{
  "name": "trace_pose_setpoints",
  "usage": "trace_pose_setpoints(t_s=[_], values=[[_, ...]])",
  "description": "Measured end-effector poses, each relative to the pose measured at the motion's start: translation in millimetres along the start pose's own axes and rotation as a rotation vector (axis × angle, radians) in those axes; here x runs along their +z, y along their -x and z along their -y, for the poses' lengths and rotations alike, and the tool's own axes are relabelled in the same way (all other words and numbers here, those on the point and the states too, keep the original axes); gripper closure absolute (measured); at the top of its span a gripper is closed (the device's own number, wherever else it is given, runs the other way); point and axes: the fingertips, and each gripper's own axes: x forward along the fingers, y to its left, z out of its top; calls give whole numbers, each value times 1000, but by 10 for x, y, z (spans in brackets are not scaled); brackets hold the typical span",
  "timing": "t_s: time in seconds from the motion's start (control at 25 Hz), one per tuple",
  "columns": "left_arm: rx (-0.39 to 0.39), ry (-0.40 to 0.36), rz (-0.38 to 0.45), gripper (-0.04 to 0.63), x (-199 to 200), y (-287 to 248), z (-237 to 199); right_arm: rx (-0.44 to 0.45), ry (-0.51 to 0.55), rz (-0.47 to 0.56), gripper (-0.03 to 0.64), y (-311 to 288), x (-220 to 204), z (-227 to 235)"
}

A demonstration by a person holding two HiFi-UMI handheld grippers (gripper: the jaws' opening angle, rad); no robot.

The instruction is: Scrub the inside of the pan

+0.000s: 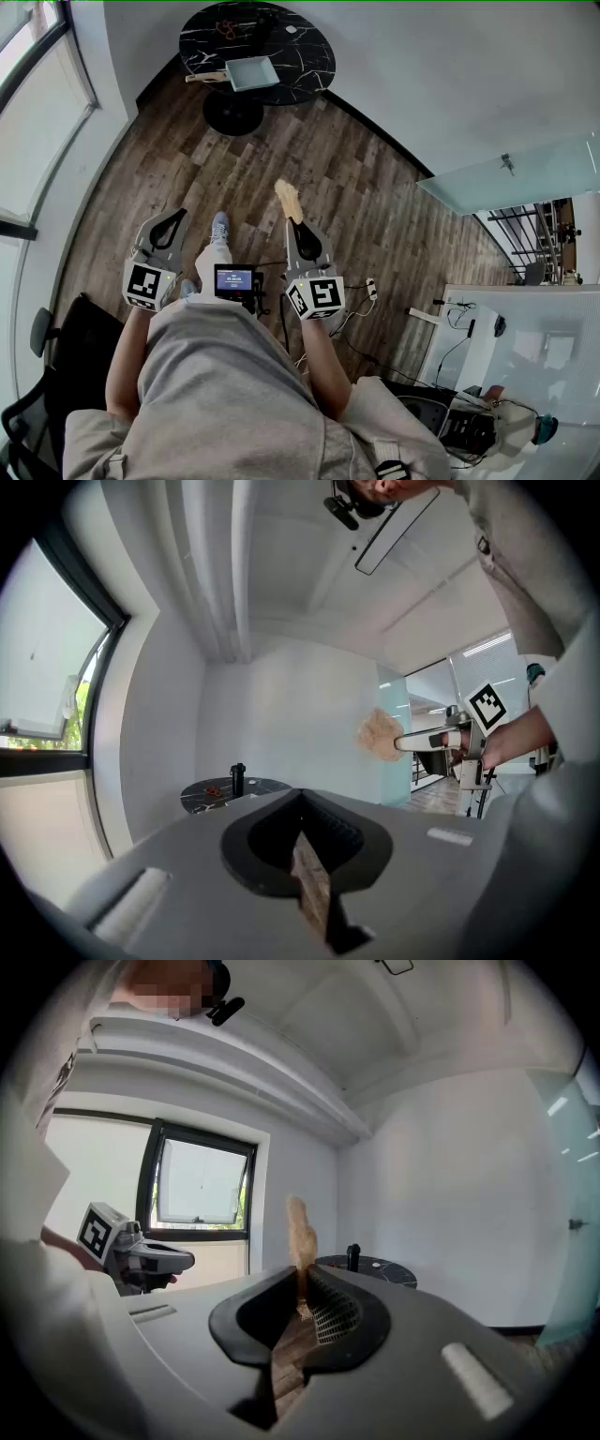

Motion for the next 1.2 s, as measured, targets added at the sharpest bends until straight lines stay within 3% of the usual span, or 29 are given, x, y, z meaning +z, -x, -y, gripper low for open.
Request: trace_pose_setpoints(t_s=[0.28,0.48,0.68,1.0,1.2], values=[[-3,16,-25,594,-76,-339,-201,36,-41,-29,568,-376,-62,129],[-10,43,-97,594,-259,-692,-312,33,-53,-58,568,-737,-124,377],[-21,13,-113,594,-215,-1219,-408,24,-72,-85,568,-1216,-245,764],[-45,30,-254,594,-265,-2213,-643,-8,-147,-128,566,-2156,-376,1545],[-81,25,-275,594,-181,-2780,-677,-3,-94,-185,566,-2541,-444,1967]])
